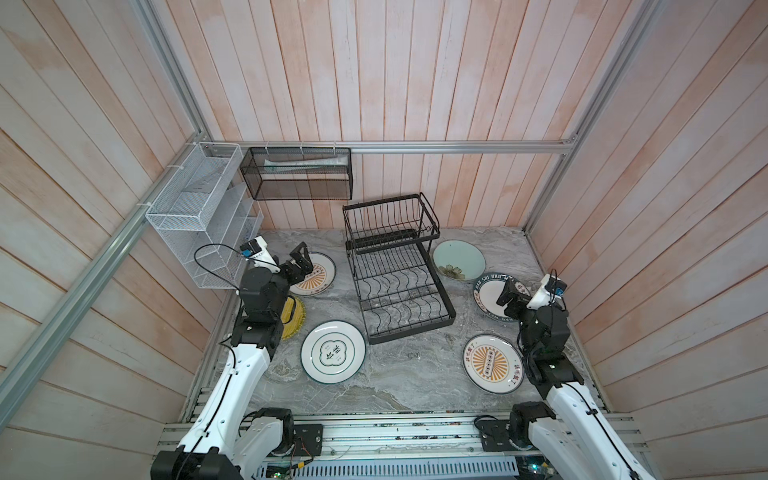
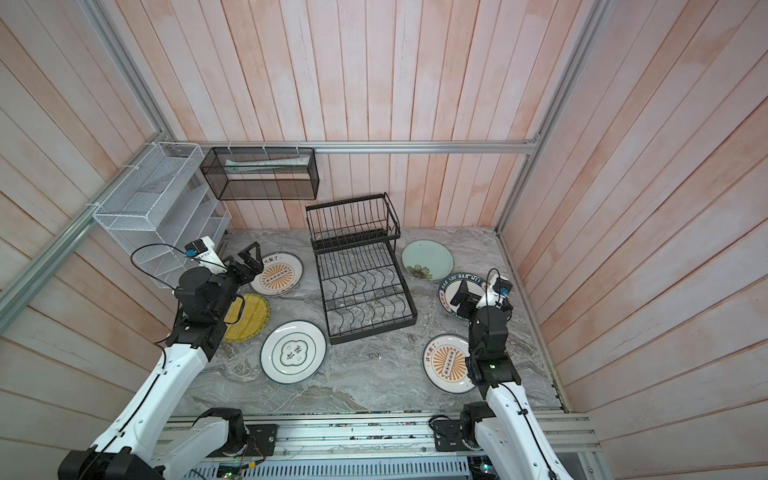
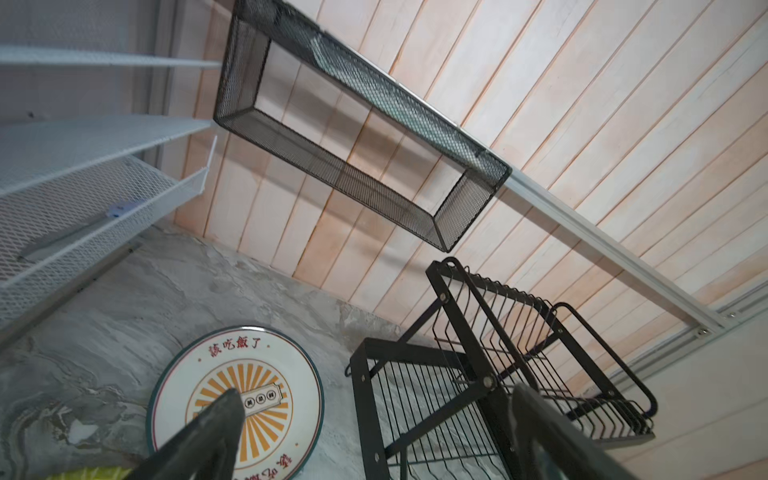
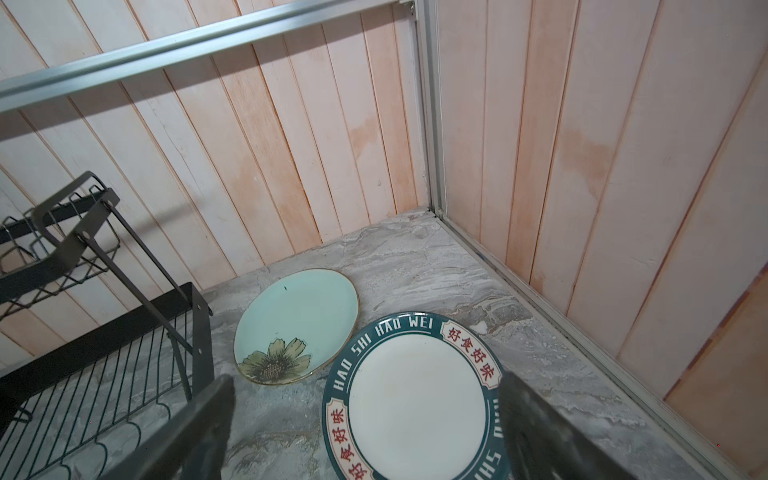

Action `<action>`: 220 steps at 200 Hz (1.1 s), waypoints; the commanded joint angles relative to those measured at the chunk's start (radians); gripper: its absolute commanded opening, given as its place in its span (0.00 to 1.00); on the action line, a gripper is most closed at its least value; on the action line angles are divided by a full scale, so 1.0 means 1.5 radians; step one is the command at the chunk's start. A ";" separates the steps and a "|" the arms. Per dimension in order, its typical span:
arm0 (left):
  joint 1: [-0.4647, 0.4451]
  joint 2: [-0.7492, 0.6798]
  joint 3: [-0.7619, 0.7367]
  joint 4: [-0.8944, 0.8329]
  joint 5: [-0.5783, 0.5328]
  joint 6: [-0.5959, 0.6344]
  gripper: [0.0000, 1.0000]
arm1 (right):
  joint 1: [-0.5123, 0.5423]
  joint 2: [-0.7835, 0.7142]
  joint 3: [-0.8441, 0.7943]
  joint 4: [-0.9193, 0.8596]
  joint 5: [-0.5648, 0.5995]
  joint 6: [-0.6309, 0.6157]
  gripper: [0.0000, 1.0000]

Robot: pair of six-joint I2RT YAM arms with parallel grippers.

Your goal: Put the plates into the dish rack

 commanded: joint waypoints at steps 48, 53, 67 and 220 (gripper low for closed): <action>-0.034 0.049 0.021 0.021 0.152 -0.072 1.00 | -0.129 0.095 0.118 -0.149 -0.229 0.045 0.98; -0.041 0.052 0.024 0.021 0.158 -0.072 1.00 | -0.152 0.102 0.123 -0.156 -0.259 0.051 0.97; -0.056 0.068 0.043 0.008 0.173 -0.070 1.00 | -0.200 0.126 0.135 -0.173 -0.323 0.055 0.96; -0.356 0.105 0.029 0.085 0.201 -0.055 1.00 | -0.465 0.265 0.025 -0.090 -0.580 0.151 0.82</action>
